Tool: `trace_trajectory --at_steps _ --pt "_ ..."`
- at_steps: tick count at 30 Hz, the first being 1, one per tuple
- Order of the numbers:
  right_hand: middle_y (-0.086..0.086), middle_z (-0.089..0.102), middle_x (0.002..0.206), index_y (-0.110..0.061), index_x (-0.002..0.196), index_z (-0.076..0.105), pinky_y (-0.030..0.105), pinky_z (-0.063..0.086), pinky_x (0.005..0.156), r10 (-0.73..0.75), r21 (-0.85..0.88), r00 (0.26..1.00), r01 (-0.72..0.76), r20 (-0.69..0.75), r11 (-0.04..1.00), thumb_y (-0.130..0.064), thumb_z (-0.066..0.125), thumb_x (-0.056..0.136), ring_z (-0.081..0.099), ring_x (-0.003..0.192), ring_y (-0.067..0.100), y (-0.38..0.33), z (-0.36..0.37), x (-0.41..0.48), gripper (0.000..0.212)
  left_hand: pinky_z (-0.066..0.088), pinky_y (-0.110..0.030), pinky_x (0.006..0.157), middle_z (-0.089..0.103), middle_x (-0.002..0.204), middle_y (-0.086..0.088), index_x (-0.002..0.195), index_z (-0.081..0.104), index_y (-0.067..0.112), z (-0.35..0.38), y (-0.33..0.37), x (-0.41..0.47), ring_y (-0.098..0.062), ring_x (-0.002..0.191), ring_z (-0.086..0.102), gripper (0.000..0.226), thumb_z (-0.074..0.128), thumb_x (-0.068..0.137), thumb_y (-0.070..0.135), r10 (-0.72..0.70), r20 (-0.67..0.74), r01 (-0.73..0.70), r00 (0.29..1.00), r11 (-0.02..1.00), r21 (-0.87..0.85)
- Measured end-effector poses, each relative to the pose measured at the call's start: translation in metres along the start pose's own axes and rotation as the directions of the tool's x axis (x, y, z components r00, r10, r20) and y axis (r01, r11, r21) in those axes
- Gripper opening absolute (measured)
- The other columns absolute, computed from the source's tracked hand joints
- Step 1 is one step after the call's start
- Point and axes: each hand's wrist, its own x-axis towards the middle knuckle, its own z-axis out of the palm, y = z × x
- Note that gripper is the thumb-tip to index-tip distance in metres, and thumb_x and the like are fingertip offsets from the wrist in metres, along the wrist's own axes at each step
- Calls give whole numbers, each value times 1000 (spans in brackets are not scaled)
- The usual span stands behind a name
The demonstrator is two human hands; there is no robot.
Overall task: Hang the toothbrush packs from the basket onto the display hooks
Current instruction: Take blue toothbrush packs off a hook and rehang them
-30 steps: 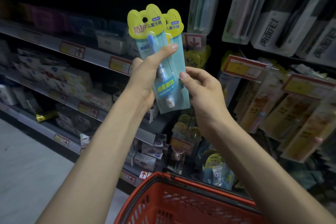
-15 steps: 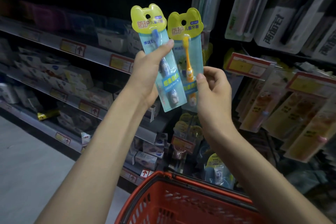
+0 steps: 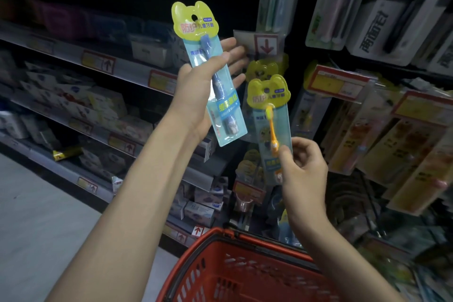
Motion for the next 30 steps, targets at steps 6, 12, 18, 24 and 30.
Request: trace_trajectory --at_steps 6,12,18,24,30 --pt "0 72 102 -22 100 65 27 60 71 58 2 998 -58 40 998 -20 69 98 71 95 14 3 3 8 5 56 -44 104 77 122 -6 134 66 8 -2 1 -1 -18 114 74 32 53 104 7 32 1 -32 999 996 82" --pt "1 73 100 -20 99 65 19 56 70 25 71 1000 -25 -6 997 -17 69 97 71 91 10 -10 18 24 6 56 -46 104 78 120 -3 131 67 9 -3 1 0 -17 113 74 32 54 102 8 56 1 -56 998 989 140" --pt "-1 72 97 -22 97 62 17 54 66 34 66 999 -34 -4 997 -16 67 97 70 86 8 -10 30 35 8 55 -48 106 78 121 -3 133 66 9 -3 1 0 -17 113 74 33 54 103 9 58 6 -58 998 986 158" --pt "1 72 90 -15 104 64 23 54 61 106 27 993 -105 -48 994 -21 67 98 68 67 6 0 44 45 9 55 -47 105 78 119 -1 132 67 10 -2 1 -2 -14 110 75 33 54 102 9 56 -6 -54 998 987 152" --pt "-3 68 85 -24 92 59 40 59 74 181 26 981 -179 -77 984 -28 67 99 70 82 21 12 58 56 11 57 -44 104 77 123 0 135 65 11 1 -1 -5 -15 110 75 33 55 103 10 41 11 -42 999 987 152"
